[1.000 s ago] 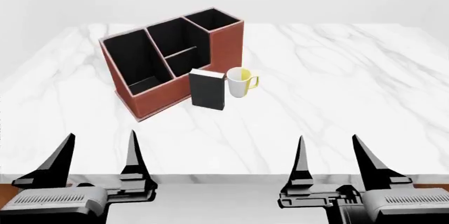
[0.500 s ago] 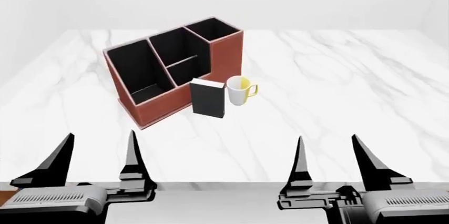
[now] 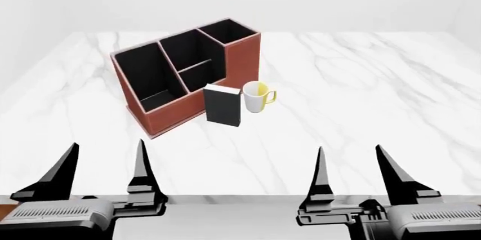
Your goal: Pick up the book and place it in the right compartment of the caddy.
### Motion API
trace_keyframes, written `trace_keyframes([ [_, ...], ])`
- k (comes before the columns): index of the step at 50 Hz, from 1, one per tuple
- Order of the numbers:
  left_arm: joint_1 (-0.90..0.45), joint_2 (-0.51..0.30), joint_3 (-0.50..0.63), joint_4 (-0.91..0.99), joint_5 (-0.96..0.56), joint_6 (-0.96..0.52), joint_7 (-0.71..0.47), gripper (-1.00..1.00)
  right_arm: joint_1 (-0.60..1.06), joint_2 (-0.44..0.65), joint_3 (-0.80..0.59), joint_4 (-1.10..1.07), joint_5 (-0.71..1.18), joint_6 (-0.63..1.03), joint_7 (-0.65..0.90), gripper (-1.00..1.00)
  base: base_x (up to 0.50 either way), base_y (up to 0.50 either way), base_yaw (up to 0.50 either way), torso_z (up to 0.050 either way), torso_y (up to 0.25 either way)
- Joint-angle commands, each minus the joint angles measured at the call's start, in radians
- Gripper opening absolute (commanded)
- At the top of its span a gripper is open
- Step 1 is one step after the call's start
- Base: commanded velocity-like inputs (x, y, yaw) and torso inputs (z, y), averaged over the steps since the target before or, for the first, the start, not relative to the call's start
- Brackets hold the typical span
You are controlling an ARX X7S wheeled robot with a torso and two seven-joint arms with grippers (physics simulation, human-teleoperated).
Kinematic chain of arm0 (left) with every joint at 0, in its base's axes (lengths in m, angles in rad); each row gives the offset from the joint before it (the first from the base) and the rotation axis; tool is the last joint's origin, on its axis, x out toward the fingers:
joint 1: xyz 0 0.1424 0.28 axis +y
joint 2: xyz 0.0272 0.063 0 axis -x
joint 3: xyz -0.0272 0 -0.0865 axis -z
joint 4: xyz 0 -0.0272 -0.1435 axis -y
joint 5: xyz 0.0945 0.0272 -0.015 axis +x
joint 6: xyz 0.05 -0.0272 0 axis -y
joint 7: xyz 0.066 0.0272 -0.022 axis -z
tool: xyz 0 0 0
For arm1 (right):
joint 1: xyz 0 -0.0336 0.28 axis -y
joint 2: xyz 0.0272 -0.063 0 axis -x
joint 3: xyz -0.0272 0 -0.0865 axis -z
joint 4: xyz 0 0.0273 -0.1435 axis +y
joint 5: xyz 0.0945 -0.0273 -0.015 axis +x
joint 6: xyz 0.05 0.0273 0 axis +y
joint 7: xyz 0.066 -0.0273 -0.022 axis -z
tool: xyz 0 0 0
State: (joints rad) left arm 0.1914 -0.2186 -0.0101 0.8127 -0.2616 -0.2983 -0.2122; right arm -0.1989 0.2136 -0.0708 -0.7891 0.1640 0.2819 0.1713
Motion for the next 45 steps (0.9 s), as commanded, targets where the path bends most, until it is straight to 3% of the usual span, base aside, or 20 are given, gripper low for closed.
trace_keyframes([
  [1, -0.002, -0.006, 0.007, -0.009, -0.012, 0.007, -0.02, 1.0, 0.003, 0.012, -0.009, 0.012, 0.006, -0.008, 0.011, 1.0, 0.0, 0.0, 0.0, 0.0, 0.0],
  [27, -0.004, -0.025, 0.016, -0.005, -0.05, 0.008, -0.064, 1.0, 0.003, 0.039, -0.024, 0.008, 0.029, -0.013, 0.039, 1.0, 0.02, 0.0, 0.0, 0.0, 0.0],
  [45, -0.004, -0.047, 0.041, -0.011, -0.033, 0.016, -0.081, 1.0, 0.006, 0.056, -0.035, 0.007, 0.041, -0.012, 0.052, 1.0, 0.49, 0.0, 0.0, 0.0, 0.0],
])
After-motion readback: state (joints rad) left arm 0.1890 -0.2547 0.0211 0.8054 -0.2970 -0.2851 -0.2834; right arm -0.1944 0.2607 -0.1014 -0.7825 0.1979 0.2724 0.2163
